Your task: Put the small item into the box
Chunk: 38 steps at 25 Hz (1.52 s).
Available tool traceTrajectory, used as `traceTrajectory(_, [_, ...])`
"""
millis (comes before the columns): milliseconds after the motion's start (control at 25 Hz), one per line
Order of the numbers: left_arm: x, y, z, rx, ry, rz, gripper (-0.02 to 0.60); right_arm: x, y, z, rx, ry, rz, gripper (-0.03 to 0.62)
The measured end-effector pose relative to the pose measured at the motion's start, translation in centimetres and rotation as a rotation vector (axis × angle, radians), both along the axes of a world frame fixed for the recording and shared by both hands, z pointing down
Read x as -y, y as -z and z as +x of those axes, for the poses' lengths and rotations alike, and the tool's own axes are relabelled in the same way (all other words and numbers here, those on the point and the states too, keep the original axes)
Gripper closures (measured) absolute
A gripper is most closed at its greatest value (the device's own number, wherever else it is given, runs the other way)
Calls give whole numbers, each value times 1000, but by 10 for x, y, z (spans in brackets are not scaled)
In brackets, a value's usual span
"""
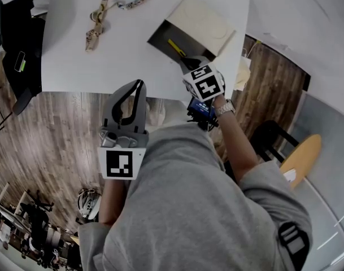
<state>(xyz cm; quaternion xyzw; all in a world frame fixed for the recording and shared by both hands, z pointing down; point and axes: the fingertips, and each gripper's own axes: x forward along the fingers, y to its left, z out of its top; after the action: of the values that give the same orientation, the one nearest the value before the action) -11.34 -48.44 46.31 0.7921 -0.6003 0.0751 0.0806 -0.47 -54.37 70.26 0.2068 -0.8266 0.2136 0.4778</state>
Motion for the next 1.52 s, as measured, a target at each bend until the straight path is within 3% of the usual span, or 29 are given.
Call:
traceTrajectory(560, [-29,0,12,22,-173,1,549,-45,34,13,93,-172,17,560])
traceTrajectory(880, [-52,3,21,27,-279,13,549,-72,58,21,129,-262,77,560])
traceTrajectory(1200, [-75,8,28,-6,-320,29,549,-105,84,25,194,-358,119,560])
traceTrajectory(1520, [-94,20,26,-4,-326,73,549,-130,137,12,282,-387,232,560])
